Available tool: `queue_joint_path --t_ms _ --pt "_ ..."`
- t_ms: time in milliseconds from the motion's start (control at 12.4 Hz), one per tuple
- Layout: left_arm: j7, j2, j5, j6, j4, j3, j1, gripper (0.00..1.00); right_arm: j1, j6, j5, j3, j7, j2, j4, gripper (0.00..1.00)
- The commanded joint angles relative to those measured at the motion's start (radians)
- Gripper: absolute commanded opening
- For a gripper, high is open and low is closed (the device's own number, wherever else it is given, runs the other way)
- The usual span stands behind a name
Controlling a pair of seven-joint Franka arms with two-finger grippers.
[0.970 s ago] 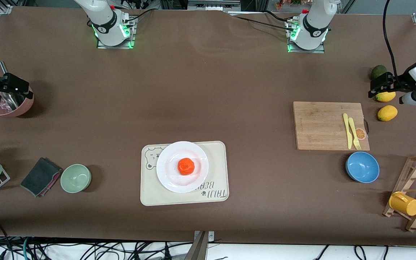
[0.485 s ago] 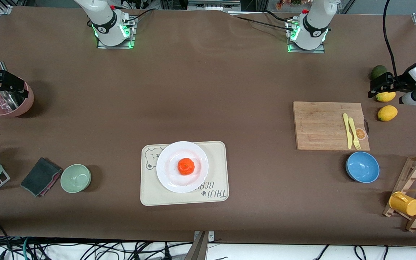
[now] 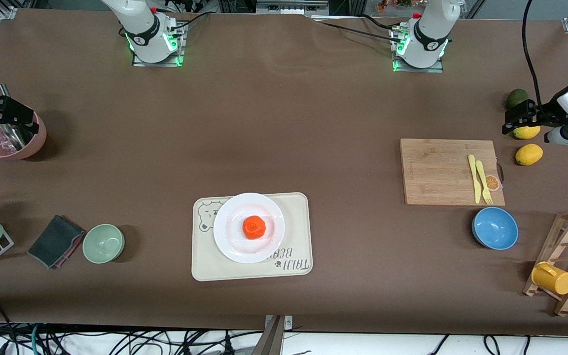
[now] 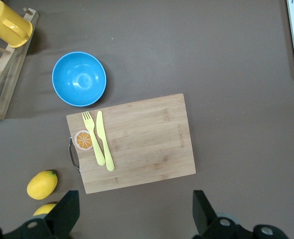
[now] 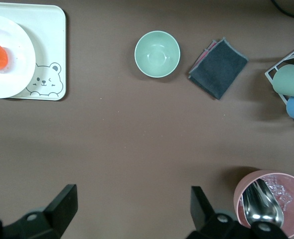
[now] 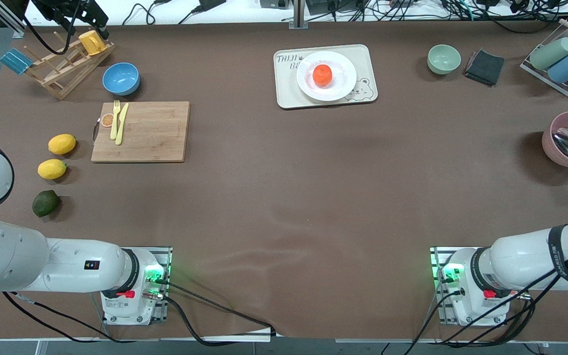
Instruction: Place orange and plate with both arms
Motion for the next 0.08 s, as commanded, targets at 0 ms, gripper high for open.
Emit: queue_joint_path --t_ms 0 --pt "-0.007 0.011 0.008 -0.013 0.025 -0.003 0.0 1.0 0.002 -0.022 -0.017 0.004 0.014 0.001 0.021 1.0"
